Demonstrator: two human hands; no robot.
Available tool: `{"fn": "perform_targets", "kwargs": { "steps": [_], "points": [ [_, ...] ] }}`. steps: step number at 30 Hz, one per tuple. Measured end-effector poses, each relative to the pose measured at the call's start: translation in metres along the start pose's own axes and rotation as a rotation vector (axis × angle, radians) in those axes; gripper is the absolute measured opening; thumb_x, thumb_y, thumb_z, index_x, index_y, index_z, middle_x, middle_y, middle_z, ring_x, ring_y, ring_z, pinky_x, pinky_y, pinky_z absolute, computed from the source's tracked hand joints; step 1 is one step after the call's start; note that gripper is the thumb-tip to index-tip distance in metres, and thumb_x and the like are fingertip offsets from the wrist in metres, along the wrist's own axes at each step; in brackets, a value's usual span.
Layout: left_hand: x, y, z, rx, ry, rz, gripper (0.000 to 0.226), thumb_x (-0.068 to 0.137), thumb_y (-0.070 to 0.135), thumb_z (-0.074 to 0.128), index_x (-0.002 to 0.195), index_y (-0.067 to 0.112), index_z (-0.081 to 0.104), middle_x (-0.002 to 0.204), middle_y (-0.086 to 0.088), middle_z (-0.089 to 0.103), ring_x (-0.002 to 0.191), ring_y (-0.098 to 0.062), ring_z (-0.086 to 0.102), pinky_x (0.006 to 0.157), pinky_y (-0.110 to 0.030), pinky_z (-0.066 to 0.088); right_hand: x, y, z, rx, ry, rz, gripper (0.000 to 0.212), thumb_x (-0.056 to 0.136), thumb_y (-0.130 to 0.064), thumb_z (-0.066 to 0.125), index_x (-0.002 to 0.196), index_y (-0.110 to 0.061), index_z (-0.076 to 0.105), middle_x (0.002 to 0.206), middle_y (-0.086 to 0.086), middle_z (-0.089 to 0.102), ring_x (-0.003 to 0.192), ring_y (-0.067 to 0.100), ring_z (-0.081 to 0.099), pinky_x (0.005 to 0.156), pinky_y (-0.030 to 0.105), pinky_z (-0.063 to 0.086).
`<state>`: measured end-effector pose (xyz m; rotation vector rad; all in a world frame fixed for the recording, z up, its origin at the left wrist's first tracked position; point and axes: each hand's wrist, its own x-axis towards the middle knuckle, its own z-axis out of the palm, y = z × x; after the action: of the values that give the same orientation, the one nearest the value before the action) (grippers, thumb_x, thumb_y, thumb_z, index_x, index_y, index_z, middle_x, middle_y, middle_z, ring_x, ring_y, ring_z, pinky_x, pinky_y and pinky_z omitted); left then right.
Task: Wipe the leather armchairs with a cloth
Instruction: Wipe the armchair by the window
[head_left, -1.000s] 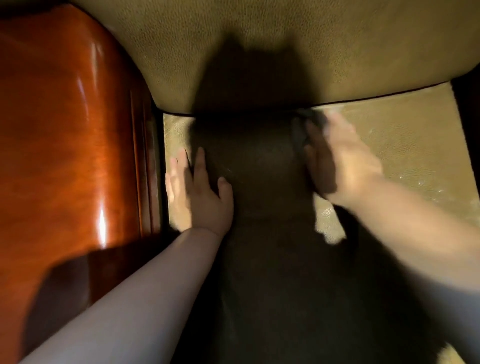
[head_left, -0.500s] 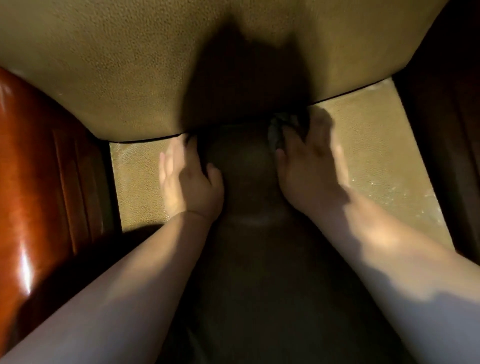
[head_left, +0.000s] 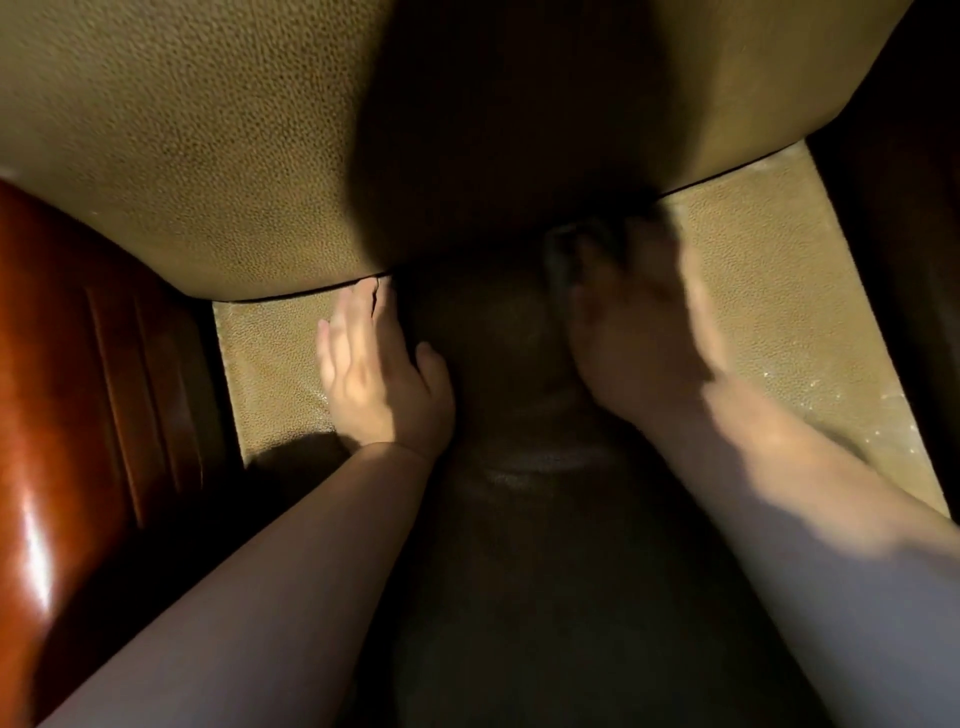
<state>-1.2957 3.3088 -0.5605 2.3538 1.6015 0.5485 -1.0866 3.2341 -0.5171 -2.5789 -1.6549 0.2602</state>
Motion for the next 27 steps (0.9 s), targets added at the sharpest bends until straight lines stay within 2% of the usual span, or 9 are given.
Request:
{"fn": "perform_targets", "kwargs": {
  "steps": [2, 3, 6, 9, 14, 18, 20, 23, 27],
  "points": [
    [-0.002, -0.003, 0.007, 0.013, 0.038, -0.002, 0.068, 0.087, 0.027, 0.050, 0.151, 0.006, 0.052, 0.156, -0.011, 0.050, 0.150, -0.036, 0.041, 0.127, -0.057, 0.022, -0.005, 0.017, -0.010, 0.076, -0.050, 0.264, 0.051, 0.100, -0.036, 0.044, 0.148, -0.018, 0.049, 0.153, 0.018, 0.036, 0.144, 0.044, 0.031, 0.119, 0.050, 0.030],
    [-0.002, -0.005, 0.010, -0.013, 0.032, -0.011, 0.067, 0.088, 0.026, 0.049, 0.152, 0.004, 0.051, 0.157, -0.012, 0.049, 0.151, -0.036, 0.040, 0.128, -0.057, 0.021, -0.005, 0.011, -0.012, 0.072, -0.033, 0.292, 0.050, 0.099, -0.038, 0.046, 0.145, -0.018, 0.050, 0.156, 0.019, 0.032, 0.148, 0.043, 0.025, 0.121, 0.050, 0.026],
    [-0.003, -0.005, 0.014, -0.117, -0.032, -0.063, 0.070, 0.091, 0.027, 0.046, 0.156, 0.004, 0.045, 0.162, -0.013, 0.044, 0.155, -0.035, 0.034, 0.129, -0.059, 0.017, -0.010, -0.033, -0.007, 0.086, -0.093, 0.075, 0.062, 0.102, -0.041, 0.044, 0.155, -0.009, 0.041, 0.166, 0.019, 0.023, 0.155, 0.042, 0.013, 0.128, 0.049, 0.011],
    [-0.002, -0.008, 0.013, 0.002, 0.040, -0.005, 0.069, 0.088, 0.030, 0.048, 0.153, 0.008, 0.051, 0.159, -0.009, 0.049, 0.153, -0.033, 0.038, 0.130, -0.051, 0.017, -0.008, -0.058, 0.001, 0.054, -0.207, -0.210, 0.071, 0.105, -0.047, 0.036, 0.163, -0.009, 0.023, 0.172, 0.008, 0.012, 0.158, 0.034, 0.003, 0.129, 0.049, 0.003],
    [-0.003, -0.001, 0.006, 0.004, 0.003, -0.032, 0.073, 0.084, 0.033, 0.047, 0.154, 0.010, 0.051, 0.160, -0.006, 0.048, 0.154, -0.030, 0.035, 0.131, -0.044, 0.011, -0.019, -0.040, -0.001, 0.108, -0.146, -0.357, 0.065, 0.104, -0.039, 0.042, 0.158, -0.004, 0.037, 0.171, 0.007, 0.021, 0.158, 0.034, 0.011, 0.128, 0.052, 0.015],
    [-0.004, 0.000, 0.004, -0.014, 0.001, -0.033, 0.075, 0.084, 0.034, 0.048, 0.155, 0.011, 0.051, 0.159, -0.007, 0.049, 0.154, -0.030, 0.037, 0.131, -0.046, 0.013, 0.000, -0.032, -0.002, -0.038, -0.250, -0.534, 0.069, 0.105, -0.050, 0.024, 0.164, -0.015, 0.027, 0.173, 0.001, 0.019, 0.160, 0.022, 0.006, 0.130, 0.045, 0.002],
    [-0.003, 0.001, 0.003, -0.021, -0.002, -0.029, 0.074, 0.084, 0.033, 0.048, 0.154, 0.010, 0.051, 0.159, -0.009, 0.049, 0.154, -0.032, 0.038, 0.130, -0.048, 0.014, 0.015, -0.030, -0.006, -0.024, -0.257, -0.478, 0.073, 0.103, -0.057, 0.019, 0.166, -0.021, 0.020, 0.173, -0.003, 0.018, 0.160, 0.017, 0.007, 0.130, 0.040, 0.003],
    [-0.001, 0.002, 0.000, -0.028, -0.001, -0.025, 0.072, 0.085, 0.030, 0.048, 0.153, 0.009, 0.052, 0.158, -0.010, 0.050, 0.153, -0.034, 0.039, 0.130, -0.050, 0.016, 0.007, -0.016, -0.006, 0.002, -0.217, -0.344, 0.069, 0.105, -0.055, 0.021, 0.165, -0.021, 0.025, 0.171, -0.002, 0.026, 0.159, 0.019, 0.016, 0.129, 0.039, 0.010],
    [-0.003, 0.003, 0.000, 0.012, -0.029, -0.017, 0.073, 0.085, 0.027, 0.052, 0.156, 0.009, 0.048, 0.160, -0.010, 0.047, 0.154, -0.034, 0.036, 0.130, -0.052, 0.015, -0.009, 0.038, -0.016, 0.219, -0.061, 0.177, 0.059, 0.105, -0.046, 0.038, 0.158, -0.019, 0.039, 0.162, 0.011, 0.038, 0.151, 0.031, 0.030, 0.124, 0.042, 0.026]
  ]
}}
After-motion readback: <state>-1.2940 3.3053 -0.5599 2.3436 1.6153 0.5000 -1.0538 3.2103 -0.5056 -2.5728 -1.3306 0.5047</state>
